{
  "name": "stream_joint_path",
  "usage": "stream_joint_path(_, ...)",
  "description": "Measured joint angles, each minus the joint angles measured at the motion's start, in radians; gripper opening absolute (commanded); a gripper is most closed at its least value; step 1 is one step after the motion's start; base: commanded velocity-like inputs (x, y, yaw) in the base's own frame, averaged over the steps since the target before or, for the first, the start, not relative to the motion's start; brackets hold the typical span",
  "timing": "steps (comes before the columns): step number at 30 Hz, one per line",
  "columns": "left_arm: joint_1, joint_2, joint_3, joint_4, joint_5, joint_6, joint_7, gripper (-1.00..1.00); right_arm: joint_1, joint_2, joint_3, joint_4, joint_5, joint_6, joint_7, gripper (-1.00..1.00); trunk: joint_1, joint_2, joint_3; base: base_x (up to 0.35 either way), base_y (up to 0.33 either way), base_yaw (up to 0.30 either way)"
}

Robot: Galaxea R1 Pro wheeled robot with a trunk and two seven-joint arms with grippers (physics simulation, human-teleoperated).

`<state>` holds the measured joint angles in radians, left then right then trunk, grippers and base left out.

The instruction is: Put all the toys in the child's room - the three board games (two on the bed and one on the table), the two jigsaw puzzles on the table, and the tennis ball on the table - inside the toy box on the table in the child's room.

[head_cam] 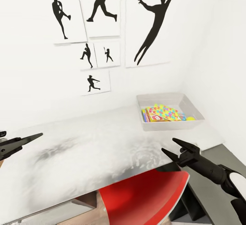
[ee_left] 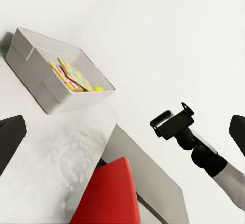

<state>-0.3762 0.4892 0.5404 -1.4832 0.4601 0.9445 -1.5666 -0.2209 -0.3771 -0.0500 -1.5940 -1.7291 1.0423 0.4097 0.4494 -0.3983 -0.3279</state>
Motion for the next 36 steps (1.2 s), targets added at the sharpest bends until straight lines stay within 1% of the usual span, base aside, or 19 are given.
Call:
stream_joint_path(4, 0.0, 0.0, -0.002, 0.0, 0.0, -0.003, 0.0, 1.0, 0.0, -0.001, -0.005, 0.0, 0.0, 0.0, 0.002, 1.0, 0.0, 0.0, 0.005, 0.0, 0.0, 0.093)
stream_joint_path(11, -0.001, 0.0, -0.001, 0.0, 0.0, -0.005, 0.0, 1.0, -0.001, -0.003, -0.009, 0.0, 0.003, 0.0, 0.001, 1.0, 0.0, 0.0, 0.017, 0.0, 0.0, -0.076)
stream_joint_path(12, -0.001, 0.0, -0.001, 0.0, 0.0, -0.006, 0.0, 1.0, 0.0, -0.003, -0.014, 0.0, 0.012, 0.0, 0.001, 1.0, 0.0, 0.0, 0.018, 0.0, 0.0, -0.11)
stream_joint_path(14, -0.001, 0.0, -0.001, 0.0, -0.001, -0.006, 0.0, 1.0, 0.0, -0.004, -0.032, 0.0, 0.046, 0.0, 0.002, 1.0, 0.0, 0.0, 0.022, 0.0, 0.0, -0.114)
stream_joint_path(16, -0.001, 0.0, -0.001, 0.0, -0.001, -0.007, 0.0, 1.0, 0.0, -0.004, -0.062, 0.0, 0.108, 0.001, 0.005, 1.0, 0.0, 0.0, 0.025, 0.0, 0.0, -0.119)
stream_joint_path(18, -0.001, 0.0, -0.001, 0.0, -0.001, -0.007, 0.0, 1.0, 0.001, -0.003, -0.086, 0.0, 0.153, 0.002, 0.013, 1.0, 0.0, 0.0, 0.028, 0.0, 0.0, -0.119)
stream_joint_path(21, -0.001, 0.0, -0.001, 0.0, -0.001, -0.007, 0.0, 1.0, 0.001, -0.002, -0.1, 0.0, 0.181, 0.002, 0.029, 1.0, 0.0, 0.0, 0.033, -0.002, 0.0, -0.092)
stream_joint_path(25, -0.001, 0.002, -0.001, 0.0, -0.001, -0.007, 0.0, 1.0, 0.001, -0.001, -0.1, 0.0, 0.189, 0.002, 0.035, 1.0, 0.0, 0.0, 0.04, -0.073, 0.082, -0.081)
stream_joint_path(36, -0.001, 0.002, -0.001, 0.0, -0.001, -0.007, 0.0, 1.0, 0.001, 0.0, -0.095, 0.0, 0.192, 0.002, 0.035, 1.0, 0.0, 0.0, 0.058, -0.023, 0.027, -0.077)
